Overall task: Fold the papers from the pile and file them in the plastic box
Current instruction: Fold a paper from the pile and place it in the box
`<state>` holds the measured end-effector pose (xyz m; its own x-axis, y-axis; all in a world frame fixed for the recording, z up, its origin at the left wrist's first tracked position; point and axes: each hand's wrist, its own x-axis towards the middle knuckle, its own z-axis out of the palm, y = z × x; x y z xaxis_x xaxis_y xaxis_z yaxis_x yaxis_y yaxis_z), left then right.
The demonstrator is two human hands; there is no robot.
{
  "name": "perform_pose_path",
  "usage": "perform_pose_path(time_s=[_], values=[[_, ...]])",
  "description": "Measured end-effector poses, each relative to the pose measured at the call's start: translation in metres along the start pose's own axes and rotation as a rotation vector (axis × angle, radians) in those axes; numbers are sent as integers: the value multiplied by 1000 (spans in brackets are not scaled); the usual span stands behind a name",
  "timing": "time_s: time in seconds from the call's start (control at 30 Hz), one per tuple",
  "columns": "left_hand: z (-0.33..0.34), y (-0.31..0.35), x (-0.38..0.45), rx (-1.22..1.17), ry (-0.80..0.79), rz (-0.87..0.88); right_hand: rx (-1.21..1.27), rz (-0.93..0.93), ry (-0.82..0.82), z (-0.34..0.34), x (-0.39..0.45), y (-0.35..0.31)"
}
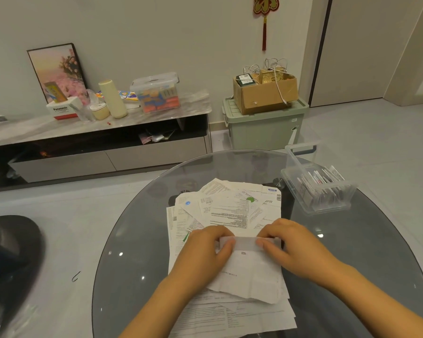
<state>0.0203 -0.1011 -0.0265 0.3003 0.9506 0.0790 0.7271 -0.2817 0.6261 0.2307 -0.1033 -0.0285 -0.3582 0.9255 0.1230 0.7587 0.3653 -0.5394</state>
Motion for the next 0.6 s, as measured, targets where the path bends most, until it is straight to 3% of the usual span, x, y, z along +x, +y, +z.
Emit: perform_pose_path(time_s=[0.23, 0.6], values=[[10, -2, 4, 1, -7, -92, 130, 124, 10, 10, 0, -7], [18, -6, 11, -2, -54, -154, -115, 170, -106, 19, 4, -4]])
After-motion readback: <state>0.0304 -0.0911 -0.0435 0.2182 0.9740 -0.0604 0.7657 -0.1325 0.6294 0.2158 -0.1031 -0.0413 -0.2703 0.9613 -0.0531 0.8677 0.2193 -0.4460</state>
